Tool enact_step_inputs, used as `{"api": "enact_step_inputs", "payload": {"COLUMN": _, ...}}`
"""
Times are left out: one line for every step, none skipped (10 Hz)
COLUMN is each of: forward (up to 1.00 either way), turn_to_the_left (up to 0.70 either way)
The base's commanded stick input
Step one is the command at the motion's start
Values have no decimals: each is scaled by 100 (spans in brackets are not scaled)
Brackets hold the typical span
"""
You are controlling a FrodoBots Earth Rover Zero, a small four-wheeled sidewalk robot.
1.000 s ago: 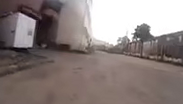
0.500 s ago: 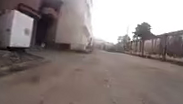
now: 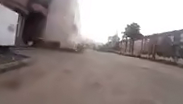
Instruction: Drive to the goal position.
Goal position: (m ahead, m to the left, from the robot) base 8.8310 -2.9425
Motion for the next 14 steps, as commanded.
{"api": "enact_step_inputs", "payload": {"forward": 50, "turn_to_the_left": 0}}
{"api": "enact_step_inputs", "payload": {"forward": 50, "turn_to_the_left": 0}}
{"api": "enact_step_inputs", "payload": {"forward": 50, "turn_to_the_left": 0}}
{"api": "enact_step_inputs", "payload": {"forward": 50, "turn_to_the_left": 0}}
{"api": "enact_step_inputs", "payload": {"forward": 50, "turn_to_the_left": 0}}
{"api": "enact_step_inputs", "payload": {"forward": 50, "turn_to_the_left": 0}}
{"api": "enact_step_inputs", "payload": {"forward": 50, "turn_to_the_left": 0}}
{"api": "enact_step_inputs", "payload": {"forward": 50, "turn_to_the_left": 0}}
{"api": "enact_step_inputs", "payload": {"forward": 50, "turn_to_the_left": 0}}
{"api": "enact_step_inputs", "payload": {"forward": 50, "turn_to_the_left": 0}}
{"api": "enact_step_inputs", "payload": {"forward": 50, "turn_to_the_left": 0}}
{"api": "enact_step_inputs", "payload": {"forward": 50, "turn_to_the_left": 0}}
{"api": "enact_step_inputs", "payload": {"forward": 50, "turn_to_the_left": 0}}
{"api": "enact_step_inputs", "payload": {"forward": 50, "turn_to_the_left": 0}}
